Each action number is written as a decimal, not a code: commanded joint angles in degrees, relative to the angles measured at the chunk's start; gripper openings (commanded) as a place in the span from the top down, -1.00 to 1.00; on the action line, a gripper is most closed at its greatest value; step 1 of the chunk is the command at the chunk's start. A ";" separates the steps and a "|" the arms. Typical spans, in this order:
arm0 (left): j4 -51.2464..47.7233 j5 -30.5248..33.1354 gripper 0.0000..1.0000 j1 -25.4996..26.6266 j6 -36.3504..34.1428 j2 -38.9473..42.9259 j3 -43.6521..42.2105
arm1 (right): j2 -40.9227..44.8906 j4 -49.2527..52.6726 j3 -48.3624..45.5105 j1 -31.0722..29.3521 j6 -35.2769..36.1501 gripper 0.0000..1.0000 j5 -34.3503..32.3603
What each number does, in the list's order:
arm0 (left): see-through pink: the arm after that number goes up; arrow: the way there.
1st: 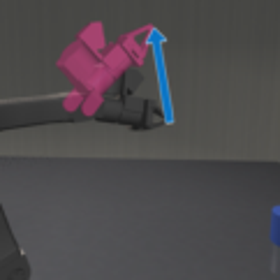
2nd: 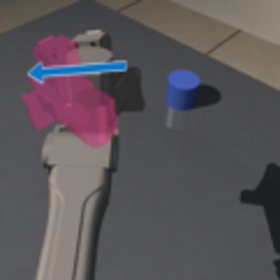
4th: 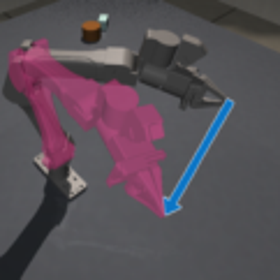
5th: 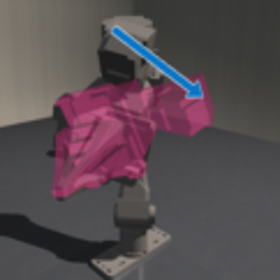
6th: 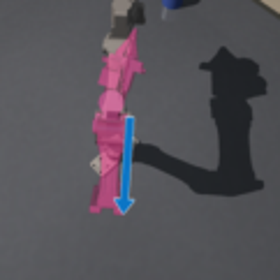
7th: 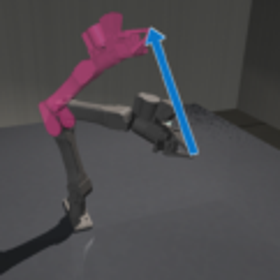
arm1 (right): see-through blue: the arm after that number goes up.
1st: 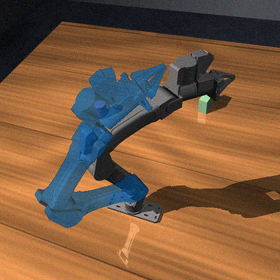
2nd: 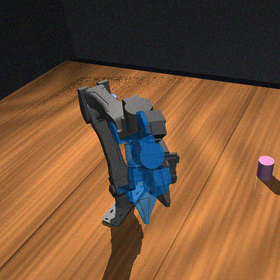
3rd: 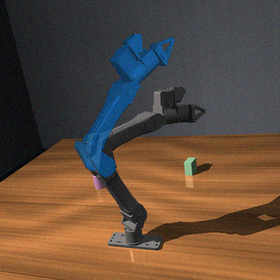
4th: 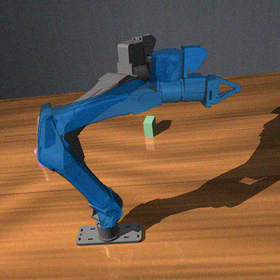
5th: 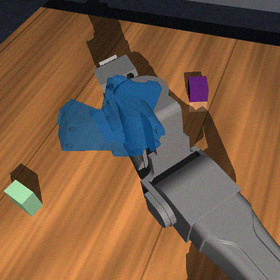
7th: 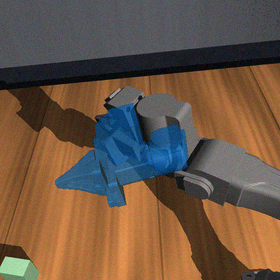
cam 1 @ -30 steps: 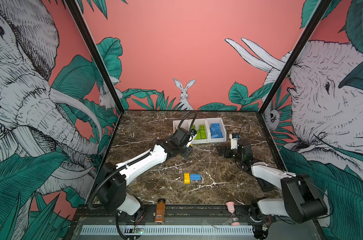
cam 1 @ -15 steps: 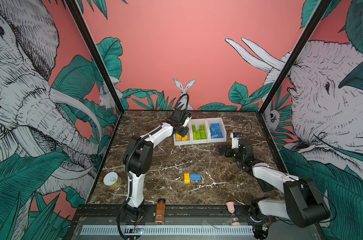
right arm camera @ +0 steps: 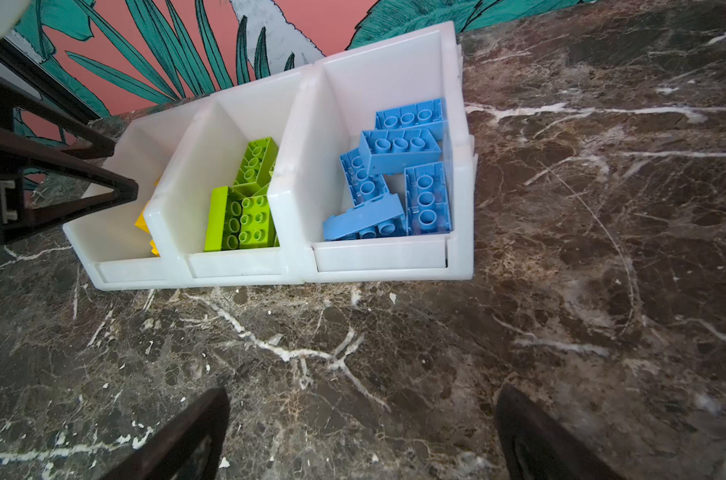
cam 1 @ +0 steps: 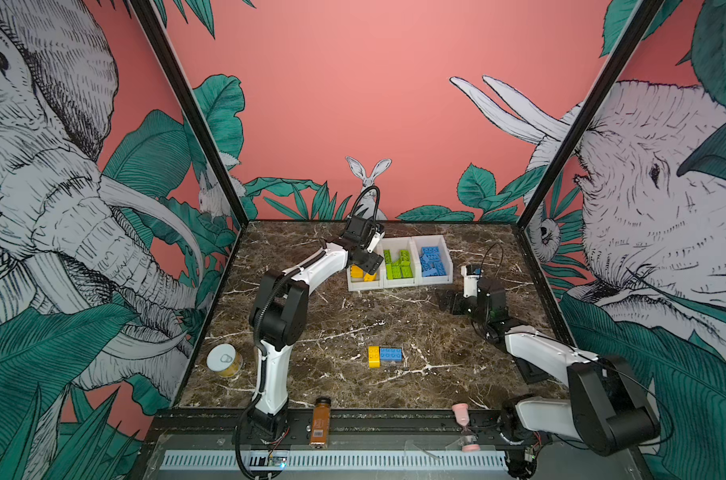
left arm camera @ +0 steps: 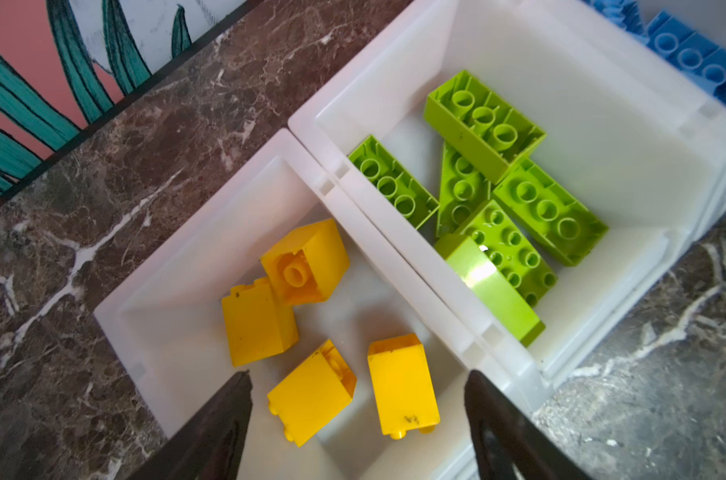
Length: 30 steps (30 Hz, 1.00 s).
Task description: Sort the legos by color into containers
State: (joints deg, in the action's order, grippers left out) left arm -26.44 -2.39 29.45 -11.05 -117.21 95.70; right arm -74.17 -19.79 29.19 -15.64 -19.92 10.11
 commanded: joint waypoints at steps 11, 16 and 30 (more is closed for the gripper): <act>-7.80 -7.96 -0.68 15.31 -10.83 28.69 -26.96 | 1.81 -1.12 -0.29 -0.11 0.08 -0.96 -1.05; -4.75 -8.98 -0.70 18.94 -9.10 31.36 -33.35 | 6.10 -1.66 -2.58 -0.13 0.38 -0.96 -6.14; -2.73 12.57 -0.73 17.10 11.29 38.54 -37.31 | 14.65 12.77 1.10 -12.27 12.16 -0.96 3.02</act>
State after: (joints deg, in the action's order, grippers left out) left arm -29.17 0.91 48.99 -8.64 -84.82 59.75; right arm -61.08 -12.40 29.80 -23.29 -12.03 12.10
